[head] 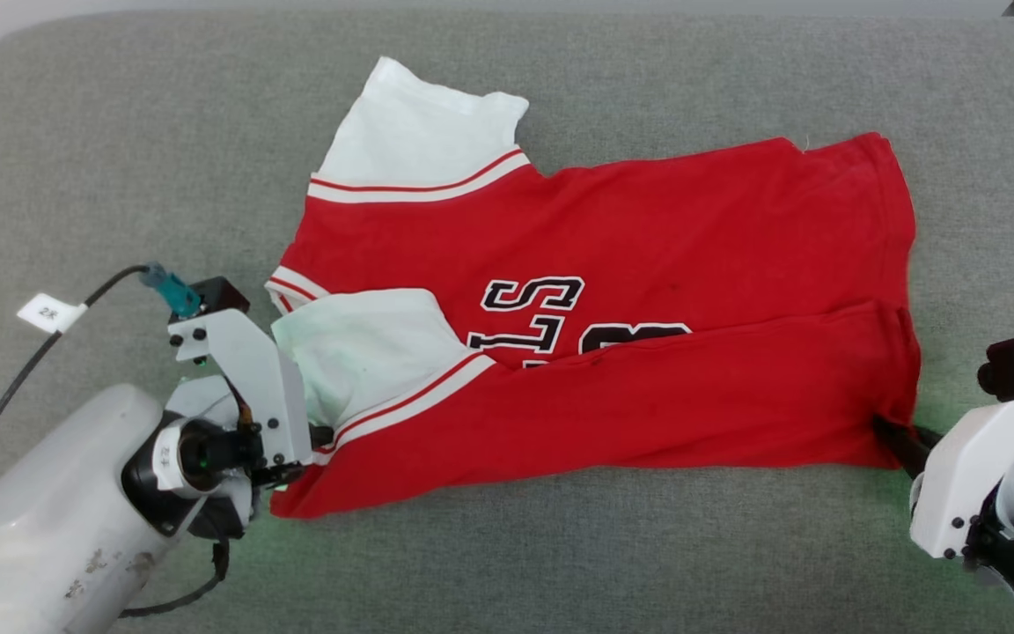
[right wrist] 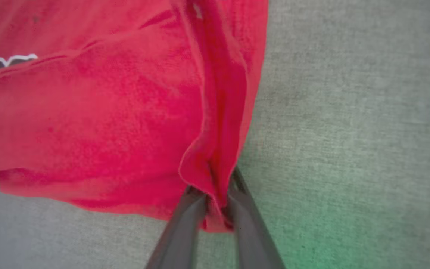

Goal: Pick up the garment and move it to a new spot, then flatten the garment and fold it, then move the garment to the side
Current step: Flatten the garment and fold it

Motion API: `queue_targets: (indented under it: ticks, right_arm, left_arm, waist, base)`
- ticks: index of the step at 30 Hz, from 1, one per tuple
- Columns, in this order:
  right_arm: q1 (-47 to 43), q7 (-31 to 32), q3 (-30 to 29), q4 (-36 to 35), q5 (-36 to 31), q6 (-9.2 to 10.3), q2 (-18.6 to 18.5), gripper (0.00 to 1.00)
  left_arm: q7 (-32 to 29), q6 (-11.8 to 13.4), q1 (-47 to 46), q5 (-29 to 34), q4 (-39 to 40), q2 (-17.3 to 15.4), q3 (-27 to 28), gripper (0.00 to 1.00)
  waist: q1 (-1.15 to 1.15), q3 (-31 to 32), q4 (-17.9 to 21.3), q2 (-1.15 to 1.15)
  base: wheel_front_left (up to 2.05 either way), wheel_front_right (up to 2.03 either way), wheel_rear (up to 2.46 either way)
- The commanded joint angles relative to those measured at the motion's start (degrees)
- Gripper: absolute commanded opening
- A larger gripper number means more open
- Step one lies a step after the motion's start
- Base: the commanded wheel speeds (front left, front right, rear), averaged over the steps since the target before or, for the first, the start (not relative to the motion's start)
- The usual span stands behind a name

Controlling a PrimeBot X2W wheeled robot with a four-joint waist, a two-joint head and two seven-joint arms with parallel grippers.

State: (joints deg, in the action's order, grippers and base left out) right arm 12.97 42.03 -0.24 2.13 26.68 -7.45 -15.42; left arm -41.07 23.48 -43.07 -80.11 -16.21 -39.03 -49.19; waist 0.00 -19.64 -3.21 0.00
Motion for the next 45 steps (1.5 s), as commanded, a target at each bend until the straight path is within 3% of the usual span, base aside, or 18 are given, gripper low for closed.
queue_targets:
  ticks: [1, 7, 17, 29, 37, 38, 39, 40, 41, 45]
  right_arm:
    - [-1.46, 2.22, 1.2, 1.47, 0.75, -0.04, 0.43, 0.0]
    - [-2.05, 5.03, -1.98, -1.79, 2.9, 0.0, -1.53, 0.0]
    - [-5.08, 9.62, -5.05, -7.1, 3.74, 0.0, -3.8, 0.0]
    - [-11.48, 15.84, -7.04, -12.03, 5.76, 0.0, -3.65, 0.0]
    - [-12.07, 15.58, -7.92, -13.24, 4.75, 0.0, -1.81, 0.02]
    - [-11.97, 15.75, -7.62, -13.16, 4.59, 0.0, -1.57, 0.09]
    - [-11.9, 15.86, -7.39, -13.15, 4.55, 0.0, -1.42, 0.25]
    - [-11.74, 15.65, -7.32, -13.26, 4.65, 0.0, -1.18, 0.75]
    - [-11.63, 15.6, -7.23, -13.35, 4.66, 0.0, -1.05, 0.99]
    - [-11.47, 15.57, -7.25, -14.08, 4.31, -0.01, -0.72, 1.0]
  left_arm:
    - [1.21, -0.26, 0.62, -0.07, -1.82, 0.87, -0.22, 0.0]
    - [0.69, -0.54, 0.93, -0.42, -1.46, -1.24, 0.71, 0.0]
    - [-1.12, 1.65, 2.04, -0.59, 3.48, -4.82, 0.94, 0.0]
    - [-3.31, 6.13, 5.43, -1.43, 12.13, -9.02, 0.49, 0.0]
    - [-3.26, 8.12, 7.73, -1.37, 15.91, -10.13, -0.15, 0.0]
    - [-3.25, 8.05, 7.87, -1.19, 16.01, -10.08, -0.32, 0.0]
    - [-3.12, 7.78, 7.9, -0.87, 16.15, -10.1, -0.48, 0.0]
    - [-2.88, 7.5, 7.88, -0.74, 16.2, -9.99, -0.45, 0.05]
    - [-2.75, 7.5, 7.89, -0.71, 16.15, -9.85, -0.41, 0.13]
    - [-2.32, 7.15, 7.36, -0.02, 16.08, -10.05, -0.42, 0.37]
  waist:
    - [0.0, 0.3, -0.04, 0.0]
    - [0.0, 1.62, -0.07, 0.0]
    - [0.0, 3.61, -0.58, 0.0]
    - [0.0, 4.82, -1.24, 0.0]
    - [0.0, 4.74, -0.69, 0.0]
    - [0.0, 4.78, -0.61, 0.0]
    - [0.0, 4.81, -0.54, 0.0]
    - [0.0, 4.86, -0.46, 0.0]
    - [0.0, 4.88, -0.39, 0.0]
    - [0.0, 5.12, -0.09, 0.0]
  base:
    - [0.0, 0.0, 0.0]
    - [0.0, 0.0, 0.0]
    - [0.0, 0.0, 0.0]
    - [0.0, 0.0, 0.0]
    - [0.0, 0.0, 0.0]
    - [0.0, 0.0, 0.0]
    - [0.0, 0.0, 0.0]
    - [0.0, 0.0, 0.0]
    - [0.0, 0.0, 0.0]
    - [0.0, 0.0, 0.0]
